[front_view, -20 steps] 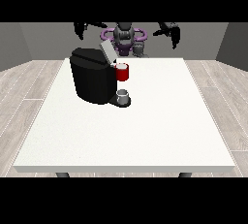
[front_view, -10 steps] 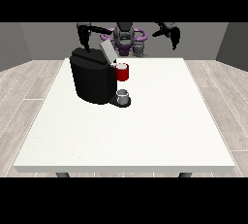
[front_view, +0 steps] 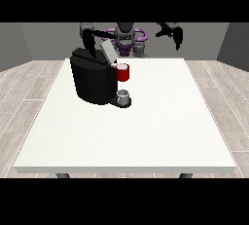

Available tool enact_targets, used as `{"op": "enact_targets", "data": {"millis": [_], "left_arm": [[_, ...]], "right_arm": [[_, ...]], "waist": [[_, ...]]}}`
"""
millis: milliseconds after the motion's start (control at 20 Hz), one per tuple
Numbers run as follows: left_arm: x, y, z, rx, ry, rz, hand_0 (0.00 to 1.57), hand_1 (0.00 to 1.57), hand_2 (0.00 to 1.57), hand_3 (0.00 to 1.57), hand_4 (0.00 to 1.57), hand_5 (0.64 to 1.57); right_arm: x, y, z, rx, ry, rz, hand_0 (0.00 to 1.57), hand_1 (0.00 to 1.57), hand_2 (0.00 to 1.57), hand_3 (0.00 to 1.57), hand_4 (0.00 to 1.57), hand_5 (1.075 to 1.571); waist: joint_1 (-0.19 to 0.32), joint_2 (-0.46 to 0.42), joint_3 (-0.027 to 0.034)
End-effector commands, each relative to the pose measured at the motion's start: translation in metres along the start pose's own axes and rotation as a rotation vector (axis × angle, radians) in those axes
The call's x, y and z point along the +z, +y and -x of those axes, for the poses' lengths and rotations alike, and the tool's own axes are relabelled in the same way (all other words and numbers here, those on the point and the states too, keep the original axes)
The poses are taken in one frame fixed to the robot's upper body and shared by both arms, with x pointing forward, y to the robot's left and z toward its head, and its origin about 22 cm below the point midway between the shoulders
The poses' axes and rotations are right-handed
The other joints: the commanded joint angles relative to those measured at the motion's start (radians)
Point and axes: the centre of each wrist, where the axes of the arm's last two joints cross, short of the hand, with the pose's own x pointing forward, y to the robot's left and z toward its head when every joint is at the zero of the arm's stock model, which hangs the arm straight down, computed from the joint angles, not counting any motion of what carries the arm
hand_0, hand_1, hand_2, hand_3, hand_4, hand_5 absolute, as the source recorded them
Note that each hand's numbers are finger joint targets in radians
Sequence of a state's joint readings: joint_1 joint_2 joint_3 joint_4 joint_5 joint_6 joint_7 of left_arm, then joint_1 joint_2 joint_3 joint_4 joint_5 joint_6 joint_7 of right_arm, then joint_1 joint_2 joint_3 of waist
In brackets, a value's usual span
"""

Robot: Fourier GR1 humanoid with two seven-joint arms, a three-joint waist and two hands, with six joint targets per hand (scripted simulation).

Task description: Insert the coffee pod into the coffee machine and close the lid

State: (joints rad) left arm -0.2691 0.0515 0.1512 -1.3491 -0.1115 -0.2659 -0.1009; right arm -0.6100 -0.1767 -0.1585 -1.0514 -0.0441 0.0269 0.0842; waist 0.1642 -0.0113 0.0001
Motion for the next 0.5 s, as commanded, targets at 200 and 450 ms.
{"op": "enact_targets", "data": {"millis": [200, 450], "left_arm": [[-0.002, -0.005, -0.011, -0.048, -0.031, -0.039, 0.0, 0.0, 0.0, 0.0, 0.31, 1.571], [0.006, 0.017, -0.015, -0.059, -0.018, -0.063, 0.0, 0.0, 0.0, 0.0, 0.35, 1.571]], "right_arm": [[-0.017, 0.038, -0.022, 0.043, -0.061, -0.053, 0.0, 0.0, 0.0, 0.0, 0.0, 1.571], [-0.024, 0.027, -0.032, 0.064, -0.085, -0.064, 0.0, 0.0, 0.0, 0.0, 0.16, 1.571]], "waist": [[-0.002, 0.066, 0.0], [-0.008, 0.081, 0.0]]}}
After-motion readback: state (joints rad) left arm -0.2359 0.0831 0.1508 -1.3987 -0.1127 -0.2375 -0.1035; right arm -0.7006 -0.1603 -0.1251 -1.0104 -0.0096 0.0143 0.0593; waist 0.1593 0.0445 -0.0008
